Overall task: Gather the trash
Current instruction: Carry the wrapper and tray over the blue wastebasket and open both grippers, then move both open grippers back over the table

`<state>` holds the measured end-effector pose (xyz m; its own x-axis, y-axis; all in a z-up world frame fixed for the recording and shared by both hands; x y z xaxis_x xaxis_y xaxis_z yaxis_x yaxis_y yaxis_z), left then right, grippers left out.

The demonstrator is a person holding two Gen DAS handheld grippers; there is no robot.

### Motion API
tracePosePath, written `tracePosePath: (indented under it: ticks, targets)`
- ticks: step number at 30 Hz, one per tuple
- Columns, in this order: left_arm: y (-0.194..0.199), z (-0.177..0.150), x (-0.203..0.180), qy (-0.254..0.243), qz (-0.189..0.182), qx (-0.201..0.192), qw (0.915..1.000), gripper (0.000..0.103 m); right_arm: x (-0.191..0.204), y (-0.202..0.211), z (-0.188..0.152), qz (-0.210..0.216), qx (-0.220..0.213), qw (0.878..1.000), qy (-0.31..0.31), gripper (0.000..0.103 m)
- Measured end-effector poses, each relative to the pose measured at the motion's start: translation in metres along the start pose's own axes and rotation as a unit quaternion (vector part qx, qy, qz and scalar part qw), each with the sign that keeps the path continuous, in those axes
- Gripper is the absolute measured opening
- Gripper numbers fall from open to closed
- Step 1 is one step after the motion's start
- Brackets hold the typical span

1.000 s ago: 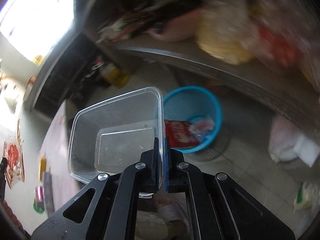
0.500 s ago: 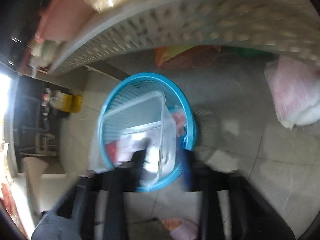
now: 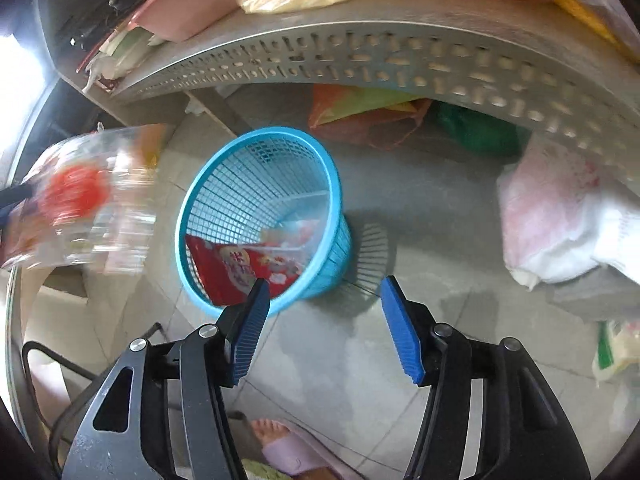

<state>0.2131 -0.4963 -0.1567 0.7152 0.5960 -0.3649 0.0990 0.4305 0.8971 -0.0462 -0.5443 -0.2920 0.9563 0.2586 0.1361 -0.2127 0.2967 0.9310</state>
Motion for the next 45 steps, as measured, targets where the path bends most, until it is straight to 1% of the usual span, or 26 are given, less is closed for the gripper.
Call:
tracePosePath:
  ticks: [1,2,3,5,7,9,11,14,16,19,20,21,22,23,25,26,28,30,33,35,36,38,39,42,43,45]
  targets:
    - [-0.008,-0.001,0.002,0.003,0.013,0.007,0.9999,0.064,-0.001,0.004,-0.003,-0.002,0.002,1.0,0.001,0.056]
    - [-0.012,-0.004,0.002,-0.001,0.03,0.008,0.9995,0.064,-0.004,0.007,-0.006,-0.004,0.001,1.0,-0.001,0.056]
    - [-0.01,-0.008,0.001,-0.008,0.034,0.003,0.9994,0.064,-0.008,0.011,-0.007,-0.003,0.001,1.0,-0.002,0.056]
    - [0.004,-0.017,-0.005,-0.018,0.016,-0.007,0.9997,0.064,-0.009,0.015,-0.009,-0.004,-0.003,1.0,0.0,0.056]
    - [0.027,-0.025,-0.008,-0.034,0.015,-0.023,0.9991,0.064,-0.008,0.017,-0.011,-0.005,-0.008,1.0,0.008,0.056]
    - [0.063,-0.032,-0.009,-0.057,0.029,-0.055,0.9964,0.064,-0.005,0.019,-0.013,-0.001,-0.008,1.0,0.016,0.056]
    - [0.094,-0.038,-0.012,-0.07,0.041,-0.084,0.9931,0.064,-0.006,0.022,-0.014,0.003,-0.012,1.0,0.016,0.056]
    - [0.148,-0.055,-0.006,-0.072,0.031,-0.129,0.9885,0.065,-0.008,0.027,-0.014,0.01,-0.022,1.0,0.011,0.056]
    - [0.181,-0.073,0.001,-0.066,0.024,-0.155,0.9854,0.071,-0.01,0.026,-0.015,0.02,-0.02,1.0,0.004,0.056]
    - [0.218,-0.104,0.016,-0.05,0.007,-0.182,0.9819,0.072,-0.02,0.014,-0.014,0.052,-0.009,0.998,-0.026,0.056]
    - [0.231,-0.119,0.023,-0.046,0.001,-0.19,0.9807,0.072,-0.024,0.008,-0.015,0.057,-0.003,0.998,-0.041,0.056]
    - [0.239,-0.13,0.025,-0.044,-0.003,-0.194,0.9799,0.072,-0.033,-0.003,-0.015,0.072,0.011,0.995,-0.066,0.056]
    - [0.25,-0.145,0.03,-0.043,-0.006,-0.203,0.9783,0.072,-0.041,-0.013,-0.017,0.083,0.022,0.992,-0.093,0.054]
    - [0.26,-0.16,0.035,-0.04,-0.005,-0.211,0.9767,0.072,-0.052,-0.025,-0.02,0.075,0.033,0.99,-0.119,0.052]
    - [0.273,-0.185,0.045,-0.035,0.002,-0.222,0.9745,0.072,-0.073,-0.048,-0.027,0.015,0.051,0.987,-0.151,0.04]
    - [0.279,-0.198,0.051,-0.03,0.005,-0.226,0.9737,0.072,-0.081,-0.059,-0.03,-0.015,0.059,0.985,-0.16,0.036]
    - [0.291,-0.219,0.061,-0.021,0.005,-0.233,0.9722,0.072,-0.092,-0.078,-0.033,-0.075,0.071,0.981,-0.166,0.025]
    - [0.303,-0.24,0.076,-0.007,0.02,-0.243,0.9698,0.072,-0.094,-0.093,-0.028,-0.112,0.073,0.976,-0.17,0.023]
    - [0.32,-0.264,0.097,0.014,0.036,-0.255,0.966,0.072,-0.083,-0.108,-0.011,-0.15,0.057,0.974,-0.162,0.022]
    - [0.328,-0.277,0.109,0.026,0.041,-0.261,0.9641,0.072,-0.069,-0.117,0.003,-0.155,0.046,0.974,-0.157,0.022]
    - [0.333,-0.283,0.116,0.031,0.049,-0.264,0.9627,0.072,-0.06,-0.122,0.009,-0.147,0.044,0.977,-0.148,0.022]
    - [0.34,-0.291,0.127,0.039,0.063,-0.271,0.9598,0.072,-0.034,-0.125,0.019,-0.138,0.031,0.985,-0.101,0.019]
    - [0.343,-0.296,0.132,0.044,0.068,-0.272,0.9589,0.072,-0.018,-0.12,0.022,-0.135,0.014,0.988,-0.067,0.019]
    - [0.35,-0.305,0.147,0.063,0.07,-0.28,0.9553,0.072,0.016,-0.104,0.017,-0.126,-0.021,0.992,0.012,0.019]
    - [0.351,-0.306,0.15,0.067,0.07,-0.283,0.9543,0.072,0.019,-0.1,0.013,-0.126,-0.024,0.992,0.021,0.019]
    - [0.352,-0.31,0.156,0.074,0.068,-0.288,0.9523,0.072,0.015,-0.097,0.005,-0.128,-0.021,0.991,0.021,0.019]
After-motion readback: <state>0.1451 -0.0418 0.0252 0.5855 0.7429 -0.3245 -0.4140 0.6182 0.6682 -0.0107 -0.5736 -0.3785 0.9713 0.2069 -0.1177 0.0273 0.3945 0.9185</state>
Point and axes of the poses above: each gripper's, at about its wrist camera, not at the fingertips, and y roughly against the way its jaws point, x to its left, z to its top, the point moved 5 cm from there along -y, roughly the way its jaws point, and after that the axes turned 11 degrees about -z, right-handed, at the moved point
